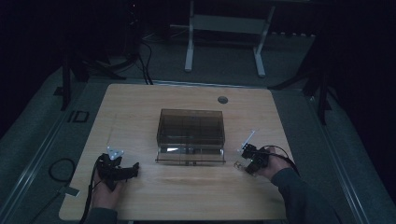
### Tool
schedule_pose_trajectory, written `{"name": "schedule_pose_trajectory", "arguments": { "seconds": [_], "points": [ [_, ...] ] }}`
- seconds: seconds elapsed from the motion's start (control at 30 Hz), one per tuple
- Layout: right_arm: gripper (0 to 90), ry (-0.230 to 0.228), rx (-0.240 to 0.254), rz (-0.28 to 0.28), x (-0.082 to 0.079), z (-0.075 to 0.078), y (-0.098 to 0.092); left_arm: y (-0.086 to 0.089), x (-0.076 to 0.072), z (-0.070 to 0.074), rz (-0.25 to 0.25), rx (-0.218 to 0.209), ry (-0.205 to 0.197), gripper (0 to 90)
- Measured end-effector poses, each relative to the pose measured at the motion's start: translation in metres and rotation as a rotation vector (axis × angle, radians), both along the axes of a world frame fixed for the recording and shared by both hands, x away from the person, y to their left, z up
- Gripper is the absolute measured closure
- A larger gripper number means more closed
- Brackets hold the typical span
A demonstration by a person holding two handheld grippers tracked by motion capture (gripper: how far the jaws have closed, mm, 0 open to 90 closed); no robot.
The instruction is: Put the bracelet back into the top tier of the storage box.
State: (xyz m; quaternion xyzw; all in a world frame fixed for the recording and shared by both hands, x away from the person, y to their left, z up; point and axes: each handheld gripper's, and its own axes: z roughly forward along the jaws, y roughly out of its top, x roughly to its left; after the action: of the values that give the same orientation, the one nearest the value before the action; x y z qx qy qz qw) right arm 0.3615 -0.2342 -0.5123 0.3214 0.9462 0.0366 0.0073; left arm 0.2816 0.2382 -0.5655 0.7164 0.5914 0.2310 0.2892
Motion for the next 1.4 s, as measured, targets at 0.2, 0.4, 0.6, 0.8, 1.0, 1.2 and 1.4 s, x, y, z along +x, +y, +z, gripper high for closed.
{"name": "schedule_pose_trajectory", "arguments": {
  "seconds": [0.2,0.4,0.6,0.8,1.0,1.2,1.4],
  "points": [
    [79.0,-0.02,-0.002,0.031,-0.002,-0.002,0.001,0.0,0.0,0.0,-0.002,0.001,0.001,2.3],
    [81.9,-0.021,-0.023,0.034,-0.003,-0.002,0.002,0.0,0.0,0.0,-0.004,0.001,0.001,2.3],
    [83.6,-0.025,0.016,-0.005,0.0,0.005,-0.004,0.0,0.0,0.0,-0.004,0.001,0.001,2.3],
    [83.8,-0.03,0.038,-0.015,-0.002,0.016,-0.005,0.0,0.0,0.0,-0.004,0.001,0.001,2.3],
    [83.8,-0.05,0.063,-0.013,-0.002,0.027,-0.006,0.0,0.0,0.0,-0.004,0.001,0.001,2.3],
    [83.7,-0.056,0.078,-0.008,-0.002,0.037,-0.006,0.0,0.0,0.0,-0.004,0.001,0.001,2.3],
    [83.7,-0.06,0.088,-0.001,-0.003,0.044,-0.004,0.0,0.0,0.0,-0.004,0.001,0.001,2.3]
  ]
}}
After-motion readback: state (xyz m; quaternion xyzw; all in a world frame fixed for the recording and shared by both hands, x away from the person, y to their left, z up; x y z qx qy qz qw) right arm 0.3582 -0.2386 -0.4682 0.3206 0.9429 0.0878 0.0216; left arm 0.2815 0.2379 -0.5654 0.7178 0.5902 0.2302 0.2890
